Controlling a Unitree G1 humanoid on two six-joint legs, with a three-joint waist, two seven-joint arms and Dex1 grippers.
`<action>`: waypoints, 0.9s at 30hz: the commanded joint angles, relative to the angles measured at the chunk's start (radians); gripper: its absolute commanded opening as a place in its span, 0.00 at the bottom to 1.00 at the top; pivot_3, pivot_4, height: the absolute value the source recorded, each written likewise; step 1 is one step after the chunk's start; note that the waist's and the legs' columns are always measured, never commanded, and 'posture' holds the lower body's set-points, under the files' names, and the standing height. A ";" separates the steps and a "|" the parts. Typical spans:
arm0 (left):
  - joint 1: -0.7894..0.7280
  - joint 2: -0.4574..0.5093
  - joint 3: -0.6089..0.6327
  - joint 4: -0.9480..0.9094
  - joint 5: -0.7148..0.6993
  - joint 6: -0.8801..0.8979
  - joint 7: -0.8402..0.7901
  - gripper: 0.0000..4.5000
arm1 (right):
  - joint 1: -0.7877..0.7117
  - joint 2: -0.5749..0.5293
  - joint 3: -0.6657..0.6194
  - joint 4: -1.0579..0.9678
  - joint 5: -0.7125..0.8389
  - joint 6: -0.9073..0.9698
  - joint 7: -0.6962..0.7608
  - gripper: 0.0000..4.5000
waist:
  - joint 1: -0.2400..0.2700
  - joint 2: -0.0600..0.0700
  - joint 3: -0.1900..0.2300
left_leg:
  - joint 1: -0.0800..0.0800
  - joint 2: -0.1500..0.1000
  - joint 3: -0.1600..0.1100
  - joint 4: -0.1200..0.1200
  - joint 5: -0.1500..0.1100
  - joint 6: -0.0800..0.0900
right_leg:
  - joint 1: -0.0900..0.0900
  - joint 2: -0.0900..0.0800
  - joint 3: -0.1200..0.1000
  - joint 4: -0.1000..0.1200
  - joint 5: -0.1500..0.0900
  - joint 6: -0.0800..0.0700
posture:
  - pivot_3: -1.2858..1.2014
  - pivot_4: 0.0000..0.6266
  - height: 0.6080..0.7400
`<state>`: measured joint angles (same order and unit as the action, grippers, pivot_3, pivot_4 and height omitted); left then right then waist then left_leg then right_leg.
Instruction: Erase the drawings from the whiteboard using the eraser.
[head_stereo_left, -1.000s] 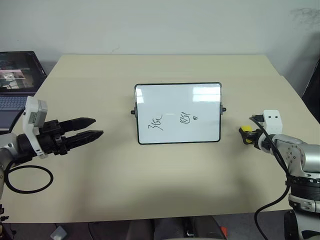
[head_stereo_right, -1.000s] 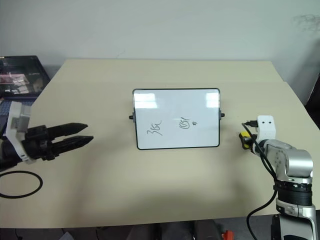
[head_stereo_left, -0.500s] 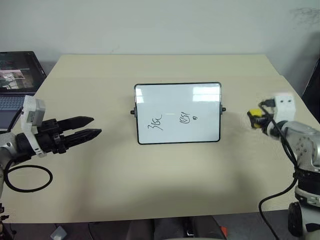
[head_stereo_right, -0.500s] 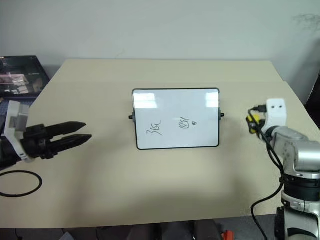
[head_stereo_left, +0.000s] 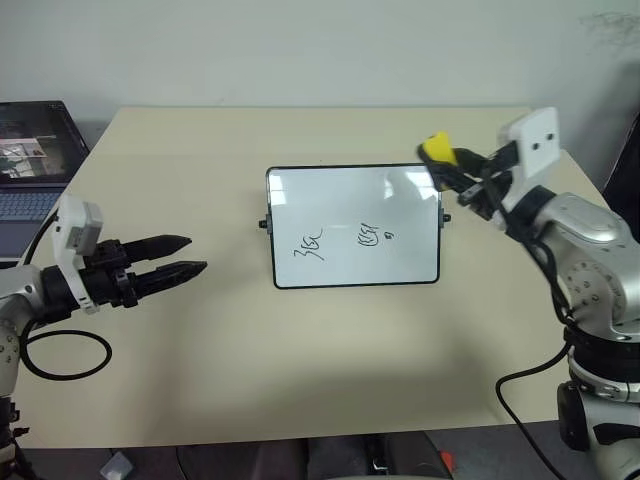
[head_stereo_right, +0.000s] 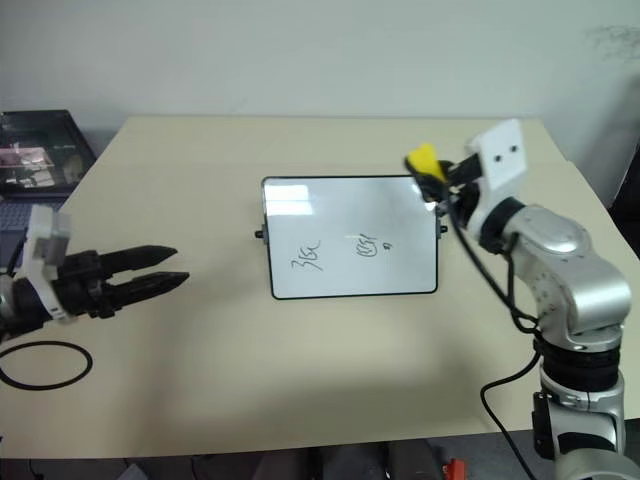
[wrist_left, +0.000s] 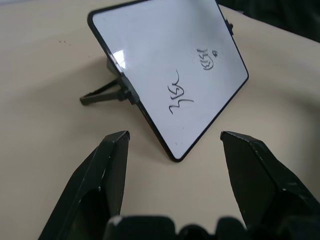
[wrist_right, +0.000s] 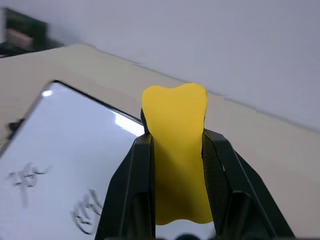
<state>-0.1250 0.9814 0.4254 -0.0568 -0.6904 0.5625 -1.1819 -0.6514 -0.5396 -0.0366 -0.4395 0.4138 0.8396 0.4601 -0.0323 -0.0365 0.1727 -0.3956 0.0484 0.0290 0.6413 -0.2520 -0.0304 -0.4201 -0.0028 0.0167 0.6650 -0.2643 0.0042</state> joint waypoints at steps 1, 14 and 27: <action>-0.009 0.000 0.004 -0.018 0.010 -0.030 -0.008 0.70 | -0.069 0.012 0.111 0.027 -0.049 -0.104 0.064 0.21 | 0.000 0.000 0.000 | -0.001 0.000 0.000 0.001 0.000 0.000 | 0.000 0.000 0.000 0.000 0.000 0.000 | 0.52 0.24 1.00; 0.000 0.001 0.001 -0.030 0.027 -0.037 -0.007 0.70 | -0.230 0.145 0.499 0.268 -0.342 -0.342 0.194 0.21 | 0.000 -0.001 0.000 | -0.002 0.000 -0.001 0.003 0.000 0.000 | -0.001 0.000 -0.001 0.001 0.001 0.000 | 0.52 0.24 1.00; -0.010 -0.002 0.004 -0.111 -0.004 -0.009 0.032 0.70 | -0.351 0.218 0.565 0.535 -0.527 -0.457 0.266 0.21 | 0.000 -0.002 -0.001 | -0.001 -0.001 -0.001 0.004 0.000 0.000 | -0.002 -0.001 0.000 0.007 0.001 -0.001 | 0.52 0.24 1.00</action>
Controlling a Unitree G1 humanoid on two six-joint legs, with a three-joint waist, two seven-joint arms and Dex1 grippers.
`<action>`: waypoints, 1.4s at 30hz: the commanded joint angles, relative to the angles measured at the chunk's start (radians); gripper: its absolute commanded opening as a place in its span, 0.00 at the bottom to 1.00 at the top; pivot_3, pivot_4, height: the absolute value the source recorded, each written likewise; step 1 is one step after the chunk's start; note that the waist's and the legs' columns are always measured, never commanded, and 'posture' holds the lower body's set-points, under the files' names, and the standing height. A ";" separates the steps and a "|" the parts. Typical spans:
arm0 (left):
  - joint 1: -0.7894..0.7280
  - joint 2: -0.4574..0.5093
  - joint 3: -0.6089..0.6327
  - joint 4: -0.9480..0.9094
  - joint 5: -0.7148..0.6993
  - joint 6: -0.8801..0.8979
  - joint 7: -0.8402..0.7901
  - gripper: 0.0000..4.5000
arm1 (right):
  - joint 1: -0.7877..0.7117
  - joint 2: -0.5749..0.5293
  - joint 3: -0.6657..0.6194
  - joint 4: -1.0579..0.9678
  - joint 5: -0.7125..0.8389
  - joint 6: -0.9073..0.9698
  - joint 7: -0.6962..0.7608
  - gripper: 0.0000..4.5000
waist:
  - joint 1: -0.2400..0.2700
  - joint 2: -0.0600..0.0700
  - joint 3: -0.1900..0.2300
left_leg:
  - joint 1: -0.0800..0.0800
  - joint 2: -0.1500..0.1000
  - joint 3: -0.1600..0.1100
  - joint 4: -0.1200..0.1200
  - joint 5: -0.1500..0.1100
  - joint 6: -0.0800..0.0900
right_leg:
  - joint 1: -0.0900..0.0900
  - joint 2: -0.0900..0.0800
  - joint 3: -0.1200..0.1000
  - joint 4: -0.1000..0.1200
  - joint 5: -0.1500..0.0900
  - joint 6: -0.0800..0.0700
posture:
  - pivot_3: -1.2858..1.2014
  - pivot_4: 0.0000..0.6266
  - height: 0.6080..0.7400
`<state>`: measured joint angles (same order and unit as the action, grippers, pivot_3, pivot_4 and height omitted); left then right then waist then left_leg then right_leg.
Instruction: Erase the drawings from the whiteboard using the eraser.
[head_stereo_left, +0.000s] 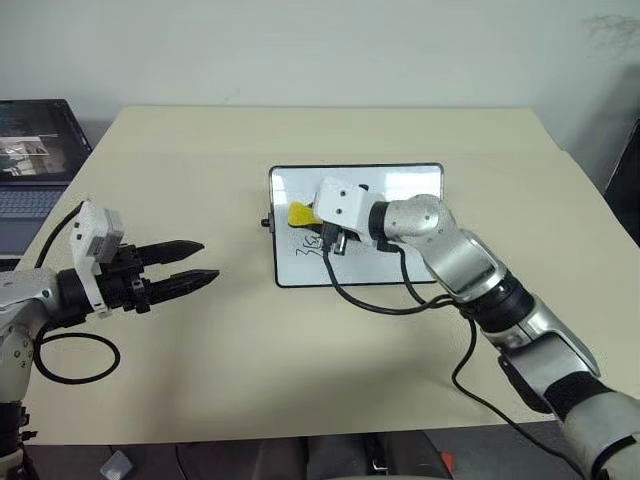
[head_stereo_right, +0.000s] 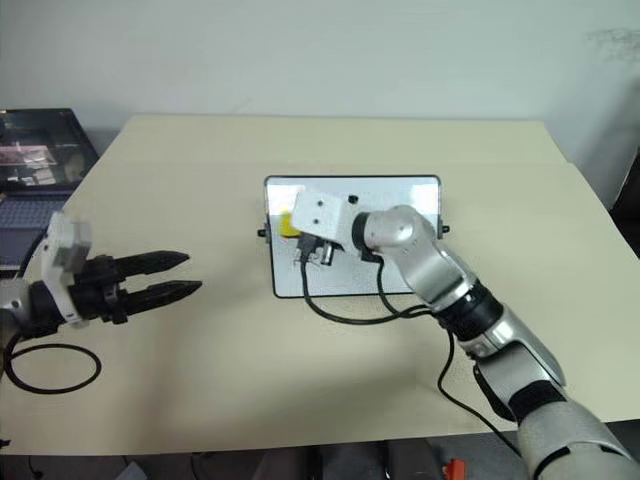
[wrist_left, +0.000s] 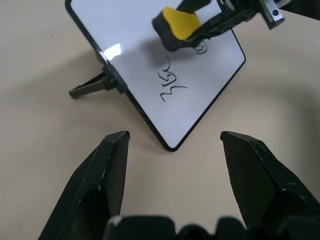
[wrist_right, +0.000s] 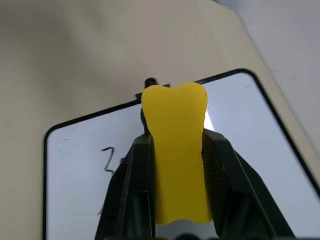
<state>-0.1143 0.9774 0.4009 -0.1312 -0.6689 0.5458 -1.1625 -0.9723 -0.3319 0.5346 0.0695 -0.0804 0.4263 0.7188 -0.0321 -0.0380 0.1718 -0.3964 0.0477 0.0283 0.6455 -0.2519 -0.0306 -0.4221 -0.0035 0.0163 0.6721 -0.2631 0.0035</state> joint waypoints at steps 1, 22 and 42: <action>-0.025 0.003 0.028 -0.038 -0.027 0.012 0.016 0.70 | -0.034 0.014 -0.008 0.040 -0.042 -0.052 0.010 0.21 | 0.000 -0.001 0.000 | 0.001 0.000 0.000 0.000 0.000 0.000 | 0.000 0.000 0.000 0.001 0.000 0.000 | 0.52 0.24 1.00; -0.094 0.007 0.044 -0.051 -0.066 0.069 0.057 0.70 | -0.063 0.033 0.029 0.218 -0.206 -0.121 0.147 0.21 | -0.001 -0.001 0.000 | 0.003 0.000 0.000 0.001 0.000 0.000 | 0.000 0.000 0.000 0.007 -0.002 -0.003 | 0.52 0.24 1.00; -0.115 0.019 0.032 -0.058 -0.069 0.073 0.074 0.70 | 0.066 0.062 0.080 0.193 -0.249 -0.107 0.198 0.21 | -0.001 -0.002 -0.001 | 0.006 0.000 0.000 0.001 0.000 0.000 | 0.001 0.001 0.000 0.009 -0.002 -0.003 | 0.52 0.24 1.00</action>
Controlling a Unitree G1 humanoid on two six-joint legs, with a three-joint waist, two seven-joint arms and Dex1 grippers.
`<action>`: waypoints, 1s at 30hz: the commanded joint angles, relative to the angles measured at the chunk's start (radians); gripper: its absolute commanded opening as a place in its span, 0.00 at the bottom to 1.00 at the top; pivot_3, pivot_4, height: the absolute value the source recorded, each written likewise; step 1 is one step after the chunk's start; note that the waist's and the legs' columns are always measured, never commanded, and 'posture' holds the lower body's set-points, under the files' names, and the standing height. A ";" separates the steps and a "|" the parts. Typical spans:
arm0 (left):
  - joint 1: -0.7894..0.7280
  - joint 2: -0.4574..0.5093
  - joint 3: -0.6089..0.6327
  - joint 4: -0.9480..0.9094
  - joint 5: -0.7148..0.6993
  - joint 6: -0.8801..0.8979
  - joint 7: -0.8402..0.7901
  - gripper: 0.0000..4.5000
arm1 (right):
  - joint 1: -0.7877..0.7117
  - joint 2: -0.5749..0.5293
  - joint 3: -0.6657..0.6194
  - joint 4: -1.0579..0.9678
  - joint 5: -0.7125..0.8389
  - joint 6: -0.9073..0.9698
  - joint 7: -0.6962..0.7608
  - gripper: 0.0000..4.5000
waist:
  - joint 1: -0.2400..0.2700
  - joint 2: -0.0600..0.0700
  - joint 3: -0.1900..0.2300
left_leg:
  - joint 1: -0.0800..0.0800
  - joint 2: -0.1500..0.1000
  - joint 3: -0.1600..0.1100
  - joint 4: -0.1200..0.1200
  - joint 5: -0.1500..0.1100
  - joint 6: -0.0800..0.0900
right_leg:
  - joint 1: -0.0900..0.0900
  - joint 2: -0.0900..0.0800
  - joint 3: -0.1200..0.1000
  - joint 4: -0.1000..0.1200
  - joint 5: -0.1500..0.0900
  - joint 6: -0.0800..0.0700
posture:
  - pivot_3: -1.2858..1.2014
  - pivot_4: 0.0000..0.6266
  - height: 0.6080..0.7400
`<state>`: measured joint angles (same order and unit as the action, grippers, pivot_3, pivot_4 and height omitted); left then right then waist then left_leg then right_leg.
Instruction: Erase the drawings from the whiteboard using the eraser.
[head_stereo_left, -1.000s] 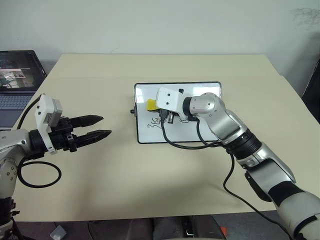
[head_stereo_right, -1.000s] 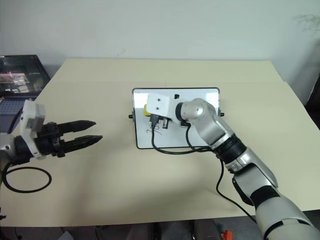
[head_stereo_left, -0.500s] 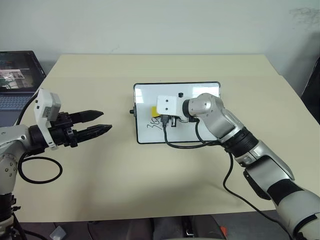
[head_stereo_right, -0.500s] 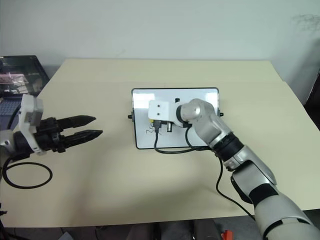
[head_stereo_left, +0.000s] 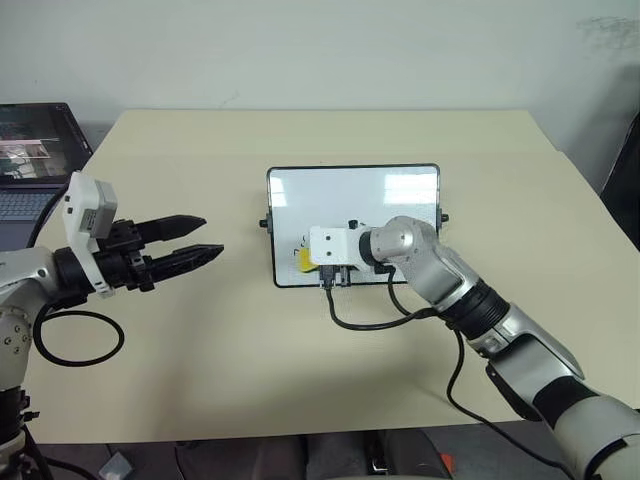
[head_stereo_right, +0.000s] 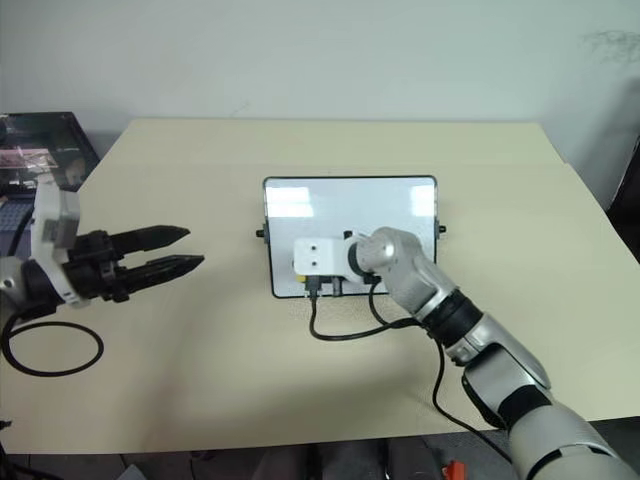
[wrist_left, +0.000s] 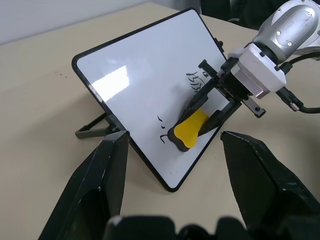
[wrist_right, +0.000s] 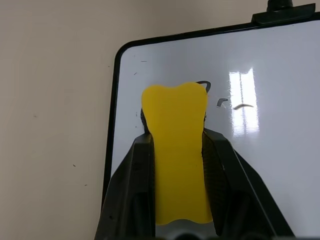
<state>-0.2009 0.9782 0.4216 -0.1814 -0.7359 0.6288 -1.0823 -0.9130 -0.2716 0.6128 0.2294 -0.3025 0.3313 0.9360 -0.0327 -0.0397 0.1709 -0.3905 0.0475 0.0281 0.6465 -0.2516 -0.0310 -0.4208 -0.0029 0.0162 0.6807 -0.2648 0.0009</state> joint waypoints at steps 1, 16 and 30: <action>-0.033 0.018 0.010 -0.006 -0.001 -0.012 -0.007 0.70 | 0.002 0.002 -0.002 0.045 -0.031 -0.019 -0.030 0.21 | 0.000 0.000 0.000 | 0.000 0.000 0.000 0.000 0.000 0.000 | 0.000 0.000 0.000 0.000 0.000 0.000 | 0.52 0.24 1.00; -0.070 0.006 -0.021 0.030 0.031 -0.041 -0.014 0.70 | -0.107 0.027 -0.074 0.125 -0.042 -0.105 -0.172 0.21 | 0.000 -0.001 0.000 | 0.005 0.000 0.002 0.000 0.002 -0.001 | 0.002 0.002 0.001 0.001 0.000 -0.001 | 0.52 0.24 1.00; -0.080 0.004 -0.040 0.062 0.055 -0.058 -0.035 0.70 | -0.118 0.052 -0.082 0.163 -0.061 -0.156 -0.213 0.21 | 0.000 -0.001 0.000 | 0.002 0.000 0.001 -0.002 0.001 -0.001 | 0.000 0.002 0.000 0.000 0.000 -0.007 | 0.52 0.24 1.00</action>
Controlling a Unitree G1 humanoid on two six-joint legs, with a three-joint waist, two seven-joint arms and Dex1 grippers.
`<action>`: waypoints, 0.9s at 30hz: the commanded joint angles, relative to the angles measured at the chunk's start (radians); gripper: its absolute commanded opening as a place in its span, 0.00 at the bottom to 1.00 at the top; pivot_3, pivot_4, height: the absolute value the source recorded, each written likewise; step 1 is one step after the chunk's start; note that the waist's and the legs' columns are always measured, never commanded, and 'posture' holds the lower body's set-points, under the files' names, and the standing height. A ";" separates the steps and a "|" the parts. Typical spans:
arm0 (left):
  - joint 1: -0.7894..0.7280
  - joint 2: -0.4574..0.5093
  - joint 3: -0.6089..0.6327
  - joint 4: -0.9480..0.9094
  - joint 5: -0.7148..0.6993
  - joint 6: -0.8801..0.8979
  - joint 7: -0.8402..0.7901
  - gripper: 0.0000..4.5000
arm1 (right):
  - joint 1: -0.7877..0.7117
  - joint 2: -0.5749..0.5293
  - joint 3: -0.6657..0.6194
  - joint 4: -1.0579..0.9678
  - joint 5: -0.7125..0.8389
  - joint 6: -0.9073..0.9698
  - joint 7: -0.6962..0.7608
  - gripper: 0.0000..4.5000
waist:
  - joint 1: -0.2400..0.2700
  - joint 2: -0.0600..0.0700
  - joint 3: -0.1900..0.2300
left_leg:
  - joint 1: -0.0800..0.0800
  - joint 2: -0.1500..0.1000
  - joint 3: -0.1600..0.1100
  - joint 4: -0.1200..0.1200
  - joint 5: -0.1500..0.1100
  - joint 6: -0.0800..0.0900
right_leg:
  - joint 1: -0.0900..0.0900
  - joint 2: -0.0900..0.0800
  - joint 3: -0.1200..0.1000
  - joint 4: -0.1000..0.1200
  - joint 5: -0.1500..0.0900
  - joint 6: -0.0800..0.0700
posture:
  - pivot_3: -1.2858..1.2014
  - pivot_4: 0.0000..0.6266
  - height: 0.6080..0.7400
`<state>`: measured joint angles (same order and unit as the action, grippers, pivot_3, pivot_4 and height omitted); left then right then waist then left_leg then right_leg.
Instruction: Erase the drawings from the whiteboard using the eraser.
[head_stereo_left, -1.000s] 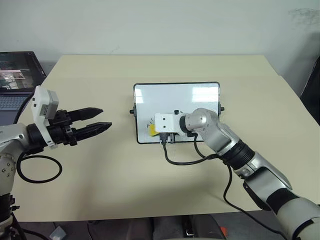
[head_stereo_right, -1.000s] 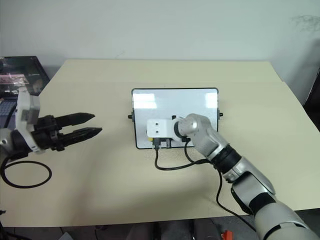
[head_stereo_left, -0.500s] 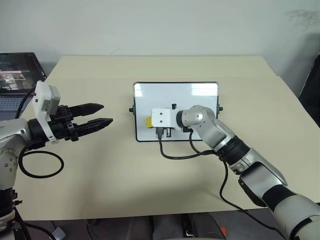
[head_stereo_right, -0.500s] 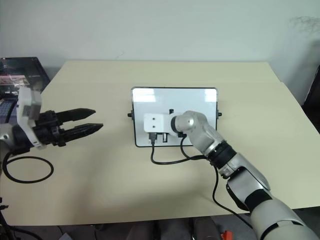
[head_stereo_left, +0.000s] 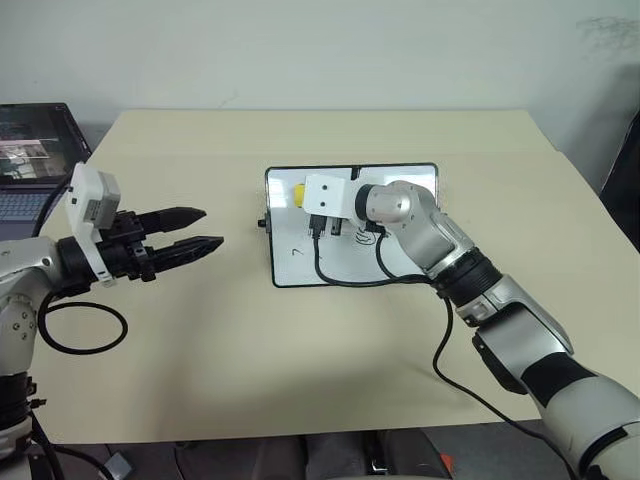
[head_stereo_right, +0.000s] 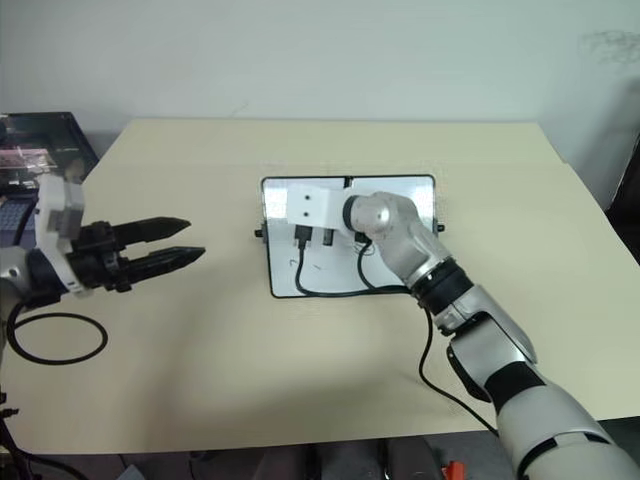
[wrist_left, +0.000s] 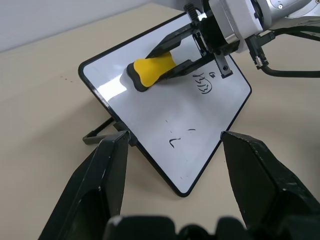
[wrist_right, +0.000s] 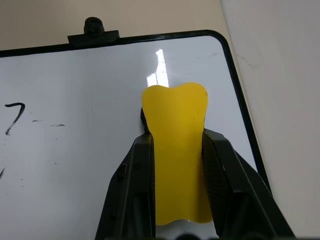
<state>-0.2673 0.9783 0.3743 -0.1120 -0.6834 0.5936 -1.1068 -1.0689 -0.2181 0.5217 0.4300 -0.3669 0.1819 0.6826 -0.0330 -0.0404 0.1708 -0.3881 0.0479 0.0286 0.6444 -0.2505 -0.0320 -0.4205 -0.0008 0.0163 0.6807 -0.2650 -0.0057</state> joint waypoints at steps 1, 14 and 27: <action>-0.012 0.003 0.007 -0.007 0.004 -0.025 -0.011 0.70 | 0.049 -0.002 0.016 -0.047 0.002 -0.006 0.055 0.21 | 0.000 0.000 0.000 | 0.000 0.000 0.000 0.000 0.000 0.000 | 0.000 0.000 0.000 0.000 0.000 0.000 | 0.52 0.24 1.00; 0.020 0.011 0.018 -0.010 0.009 -0.029 -0.018 0.70 | 0.218 -0.034 0.103 -0.217 0.008 0.047 0.300 0.21 | 0.000 0.000 0.000 | 0.000 0.000 -0.001 0.000 0.000 0.000 | 0.000 0.000 -0.001 0.000 0.000 0.000 | 0.52 0.24 1.00; 0.010 0.012 0.015 0.001 0.021 -0.039 -0.016 0.70 | 0.105 -0.038 0.043 -0.139 -0.035 0.020 0.205 0.21 | 0.000 0.000 0.000 | 0.000 0.000 0.000 0.001 0.000 0.000 | 0.000 0.000 -0.001 0.000 0.000 0.000 | 0.52 0.24 1.00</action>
<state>-0.2399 0.9784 0.3604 -0.1068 -0.6634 0.5771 -1.1232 -0.9267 -0.2447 0.6076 0.2890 -0.3824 0.2064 0.9148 -0.0328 -0.0406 0.1710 -0.3879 0.0476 0.0282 0.6453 -0.2505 -0.0321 -0.4203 -0.0007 0.0158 0.6808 -0.2654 -0.0057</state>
